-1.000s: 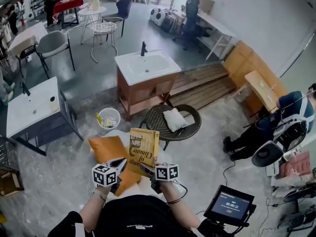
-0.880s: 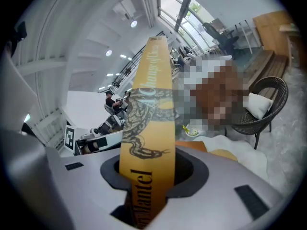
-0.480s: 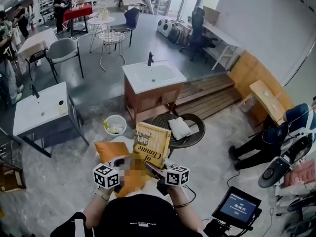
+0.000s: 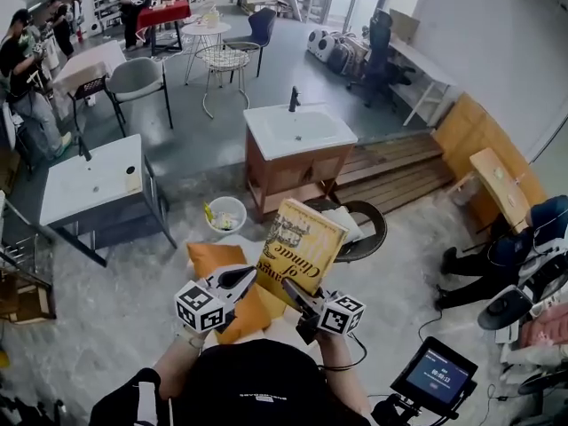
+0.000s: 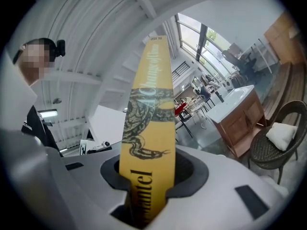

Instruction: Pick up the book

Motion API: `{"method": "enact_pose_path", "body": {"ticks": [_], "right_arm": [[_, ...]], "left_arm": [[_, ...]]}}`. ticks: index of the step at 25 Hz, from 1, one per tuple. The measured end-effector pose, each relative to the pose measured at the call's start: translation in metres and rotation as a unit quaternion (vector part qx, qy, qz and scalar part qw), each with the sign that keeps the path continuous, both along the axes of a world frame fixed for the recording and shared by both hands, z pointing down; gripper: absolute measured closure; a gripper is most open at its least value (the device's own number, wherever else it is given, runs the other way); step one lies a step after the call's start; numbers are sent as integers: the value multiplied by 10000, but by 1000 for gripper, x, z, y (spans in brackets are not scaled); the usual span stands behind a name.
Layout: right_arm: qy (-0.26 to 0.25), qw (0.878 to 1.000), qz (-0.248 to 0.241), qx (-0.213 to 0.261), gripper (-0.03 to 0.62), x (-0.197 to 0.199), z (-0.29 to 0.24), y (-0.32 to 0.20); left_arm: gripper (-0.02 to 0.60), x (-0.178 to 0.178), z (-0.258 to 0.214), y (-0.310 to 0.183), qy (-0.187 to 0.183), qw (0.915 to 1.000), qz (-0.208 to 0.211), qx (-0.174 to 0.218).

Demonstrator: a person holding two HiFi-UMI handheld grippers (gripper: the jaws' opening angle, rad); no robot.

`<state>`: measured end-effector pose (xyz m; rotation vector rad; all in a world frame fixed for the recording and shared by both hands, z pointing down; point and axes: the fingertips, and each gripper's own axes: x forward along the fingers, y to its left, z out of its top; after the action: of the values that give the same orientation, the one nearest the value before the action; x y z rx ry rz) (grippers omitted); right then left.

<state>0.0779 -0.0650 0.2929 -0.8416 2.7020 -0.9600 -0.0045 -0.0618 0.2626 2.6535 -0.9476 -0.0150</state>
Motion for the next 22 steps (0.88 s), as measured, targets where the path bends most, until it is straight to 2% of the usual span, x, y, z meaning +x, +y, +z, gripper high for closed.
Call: {"method": "enact_pose_path", "body": {"ticks": [5,10,15,22], "right_arm": [[-44,9999,34,140,433,5,-4,4],[-130,9998,74,97,433,9,-2,8],[2,9999,126,86,433,10,5,10],[-150,9997,172,60,433,10,1,11]], "left_arm": [[568,8,4,8,-178,9998,114,36],[568,8,3,13,-102,9998,156,18],[568,4,7,14,-49,9999,159,-20],[568,4,10,17,-46,9994,321,-108]]}}
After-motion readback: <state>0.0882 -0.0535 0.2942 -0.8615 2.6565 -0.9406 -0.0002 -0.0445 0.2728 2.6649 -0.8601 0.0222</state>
